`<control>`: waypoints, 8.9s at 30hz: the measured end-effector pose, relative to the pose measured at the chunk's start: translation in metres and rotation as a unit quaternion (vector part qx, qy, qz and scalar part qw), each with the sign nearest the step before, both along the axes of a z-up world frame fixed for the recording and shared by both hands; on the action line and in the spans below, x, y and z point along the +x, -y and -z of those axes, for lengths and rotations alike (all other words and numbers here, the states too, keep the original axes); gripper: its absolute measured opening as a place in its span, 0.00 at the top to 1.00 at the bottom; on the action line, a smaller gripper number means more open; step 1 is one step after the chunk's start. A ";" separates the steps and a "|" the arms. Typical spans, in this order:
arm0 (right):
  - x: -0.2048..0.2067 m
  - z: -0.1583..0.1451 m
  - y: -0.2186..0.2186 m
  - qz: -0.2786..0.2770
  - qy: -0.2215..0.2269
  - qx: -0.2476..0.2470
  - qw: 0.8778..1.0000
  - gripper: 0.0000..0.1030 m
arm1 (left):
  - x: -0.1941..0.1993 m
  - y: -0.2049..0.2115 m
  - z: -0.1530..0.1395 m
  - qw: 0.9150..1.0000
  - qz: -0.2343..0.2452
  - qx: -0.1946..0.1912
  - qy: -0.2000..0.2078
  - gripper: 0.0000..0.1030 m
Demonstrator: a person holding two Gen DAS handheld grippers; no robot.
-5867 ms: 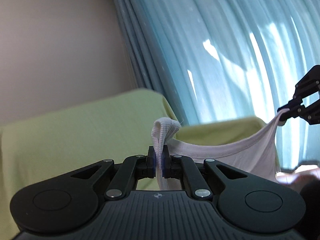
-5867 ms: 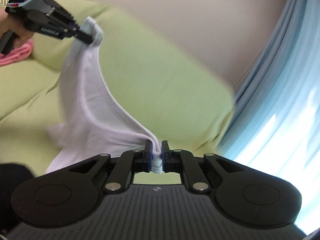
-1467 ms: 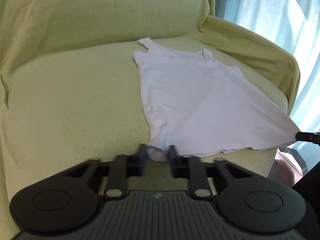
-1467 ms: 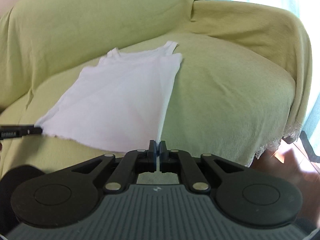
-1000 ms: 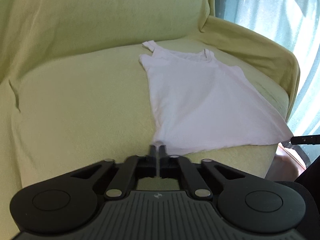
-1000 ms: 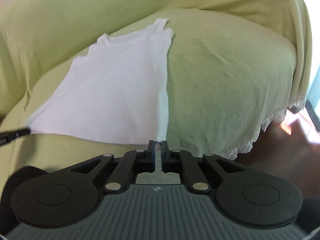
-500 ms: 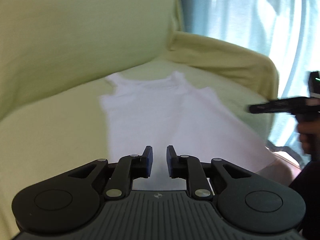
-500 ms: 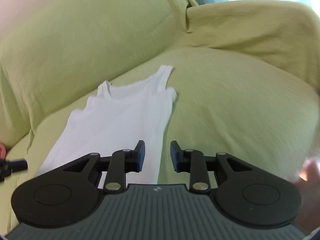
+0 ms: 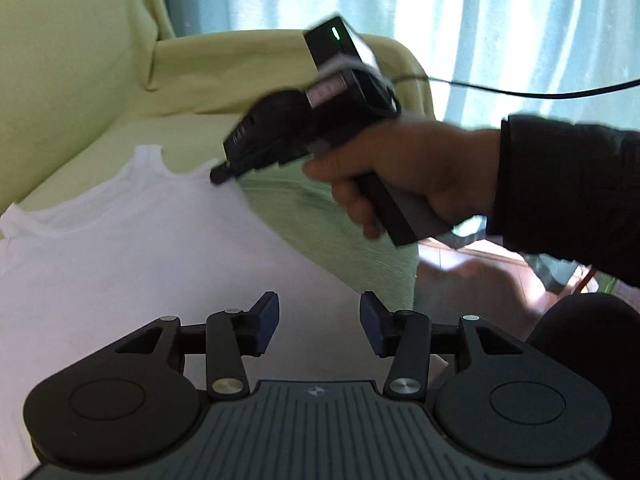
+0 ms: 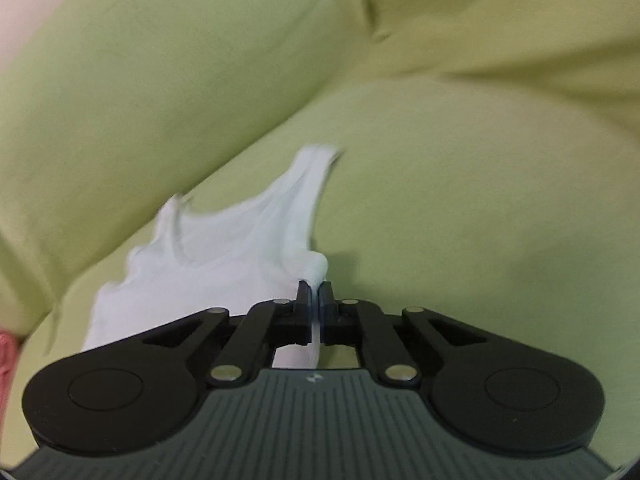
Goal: Fold clothes
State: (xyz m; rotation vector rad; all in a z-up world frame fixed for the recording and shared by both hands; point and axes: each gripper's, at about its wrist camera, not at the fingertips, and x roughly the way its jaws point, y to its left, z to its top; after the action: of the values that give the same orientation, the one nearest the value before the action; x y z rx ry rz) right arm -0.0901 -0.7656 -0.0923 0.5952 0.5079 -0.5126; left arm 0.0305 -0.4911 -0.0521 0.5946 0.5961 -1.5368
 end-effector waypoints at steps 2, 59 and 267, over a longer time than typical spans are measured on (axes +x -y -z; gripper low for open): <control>0.009 -0.018 -0.016 -0.028 -0.024 -0.088 0.995 0.96 | -0.004 0.004 0.006 1.000 0.008 0.014 -0.002 0.53; -0.129 0.047 -0.251 -0.308 -0.306 -0.428 0.793 0.40 | 0.059 -0.203 0.010 0.987 -0.069 0.040 0.138 0.41; -0.043 -0.051 -0.016 0.004 0.049 -0.066 0.997 0.99 | 0.278 -0.038 -0.040 0.973 -0.204 -0.105 -0.017 0.99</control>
State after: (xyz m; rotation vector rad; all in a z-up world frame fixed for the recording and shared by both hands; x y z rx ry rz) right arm -0.1329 -0.7493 -0.0412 0.4938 0.3753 -0.5167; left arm 0.3084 -0.4534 -0.0125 0.2626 0.5355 -1.2026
